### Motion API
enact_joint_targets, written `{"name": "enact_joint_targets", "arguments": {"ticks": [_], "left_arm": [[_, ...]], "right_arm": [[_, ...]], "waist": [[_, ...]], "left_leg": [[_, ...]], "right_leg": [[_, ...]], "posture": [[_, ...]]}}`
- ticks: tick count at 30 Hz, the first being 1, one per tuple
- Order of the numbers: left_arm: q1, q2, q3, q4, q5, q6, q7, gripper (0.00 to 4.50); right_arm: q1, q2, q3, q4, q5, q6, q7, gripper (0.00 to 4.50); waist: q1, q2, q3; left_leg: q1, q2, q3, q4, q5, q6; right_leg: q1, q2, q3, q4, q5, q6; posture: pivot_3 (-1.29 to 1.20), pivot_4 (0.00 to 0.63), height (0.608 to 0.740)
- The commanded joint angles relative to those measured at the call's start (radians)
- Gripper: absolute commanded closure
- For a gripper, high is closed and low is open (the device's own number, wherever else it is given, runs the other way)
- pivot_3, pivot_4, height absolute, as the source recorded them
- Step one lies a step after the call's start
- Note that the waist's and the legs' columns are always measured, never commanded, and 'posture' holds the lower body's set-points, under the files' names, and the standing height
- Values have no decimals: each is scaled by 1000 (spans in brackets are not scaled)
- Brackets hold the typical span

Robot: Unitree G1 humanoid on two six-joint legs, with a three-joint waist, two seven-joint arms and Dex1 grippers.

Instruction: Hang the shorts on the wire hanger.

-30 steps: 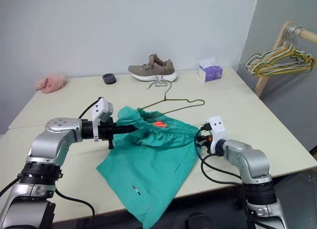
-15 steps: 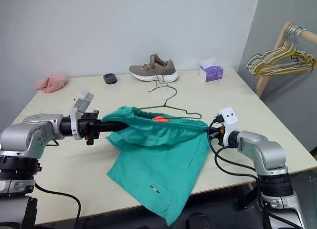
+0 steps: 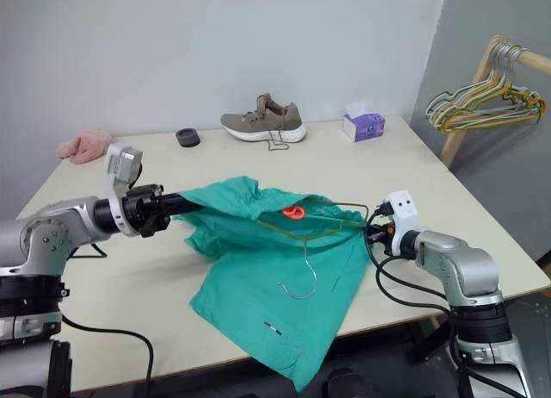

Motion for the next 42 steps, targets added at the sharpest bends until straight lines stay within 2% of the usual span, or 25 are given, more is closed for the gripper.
{"name": "enact_joint_targets", "arguments": {"ticks": [1,9,12,18,22,26,31,37,42], "left_arm": [[27,52,-6,-40,46,-60,-21,4500],[101,51,-52,-41,130,-160,-16,4500],[116,45,-54,-58,129,-162,-11,4500],[138,44,-54,-84,122,-156,-3,4500],[141,42,-56,-95,116,-150,2,4500],[142,39,-57,-99,116,-147,5,4500],[145,37,-62,-108,118,-146,5,4500],[147,43,-65,-111,121,-147,-3,4500],[145,46,-69,-109,124,-149,-9,4500]], "right_arm": [[14,-38,-1,-42,-13,9,2,4468],[88,-140,153,-149,-54,-67,95,4468],[128,-202,230,-191,-111,-145,136,3842],[180,-305,372,-195,-354,-410,124,1817],[230,-334,401,-172,-502,-586,76,1817],[264,-358,419,-106,-718,-878,-82,1817],[349,-357,404,-115,-856,-1158,-216,1817],[426,-318,406,-136,-886,-1297,-201,1817],[396,-261,414,-102,-923,-1272,-142,1817]], "waist": [[1,0,0],[3,0,0],[3,0,0],[2,0,0],[4,-1,0],[5,-1,0],[6,-2,-1],[7,-3,-1],[9,-4,-2]], "left_leg": [[0,0,0,0,0,0],[0,0,1,0,0,0],[0,0,1,0,0,0],[0,0,2,0,0,0],[0,0,1,0,0,0],[0,0,2,0,0,0],[0,0,2,0,0,0],[1,0,3,0,0,0],[3,0,2,0,0,0]], "right_leg": [[0,0,0,0,0,0],[0,0,0,-1,0,0],[0,0,0,-1,0,0],[0,0,1,-1,0,0],[0,0,0,-1,0,0],[0,0,1,-1,0,0],[0,0,1,-1,0,0],[1,0,2,-1,0,0],[2,0,1,-1,0,0]], "posture": [[-173,0,740],[-175,0,740],[-174,0,740],[-171,0,740],[-171,0,740],[-170,0,740],[-168,0,740],[-169,0,740],[-170,0,740]]}}
